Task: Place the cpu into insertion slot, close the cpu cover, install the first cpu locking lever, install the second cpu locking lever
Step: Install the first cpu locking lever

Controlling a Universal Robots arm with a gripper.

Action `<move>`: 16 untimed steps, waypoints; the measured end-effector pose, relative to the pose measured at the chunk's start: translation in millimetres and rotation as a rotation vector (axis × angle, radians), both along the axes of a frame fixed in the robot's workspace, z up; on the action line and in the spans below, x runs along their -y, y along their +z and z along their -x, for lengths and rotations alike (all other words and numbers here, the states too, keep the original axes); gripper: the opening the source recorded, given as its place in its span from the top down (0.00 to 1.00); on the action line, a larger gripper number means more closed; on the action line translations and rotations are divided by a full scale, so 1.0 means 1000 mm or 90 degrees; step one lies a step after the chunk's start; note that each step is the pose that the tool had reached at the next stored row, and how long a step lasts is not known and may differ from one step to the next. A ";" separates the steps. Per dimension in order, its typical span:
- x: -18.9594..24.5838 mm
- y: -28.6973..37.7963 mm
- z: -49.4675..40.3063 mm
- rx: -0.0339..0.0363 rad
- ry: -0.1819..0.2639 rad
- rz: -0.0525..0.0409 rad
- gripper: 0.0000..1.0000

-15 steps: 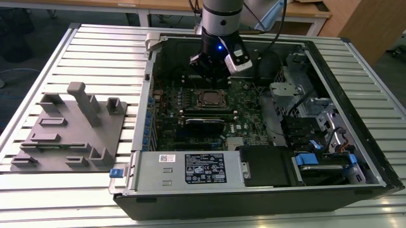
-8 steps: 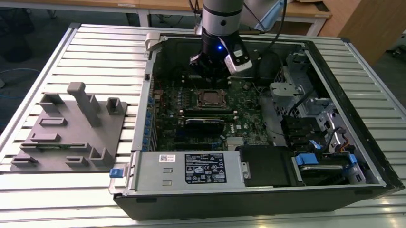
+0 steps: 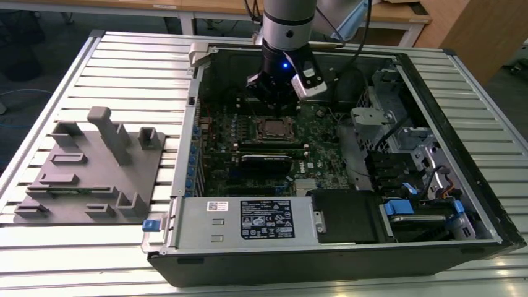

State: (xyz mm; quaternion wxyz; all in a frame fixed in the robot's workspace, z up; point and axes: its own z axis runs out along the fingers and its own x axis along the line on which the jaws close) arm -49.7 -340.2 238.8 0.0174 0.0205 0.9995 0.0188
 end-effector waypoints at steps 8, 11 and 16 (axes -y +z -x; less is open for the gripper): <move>0.0000 -0.0028 0.0000 0.0000 0.000 0.0000 0.90; 0.0000 -0.0029 0.0000 0.0000 0.000 0.0000 0.90; 0.0000 0.0015 0.0000 -0.0004 0.000 0.0000 0.90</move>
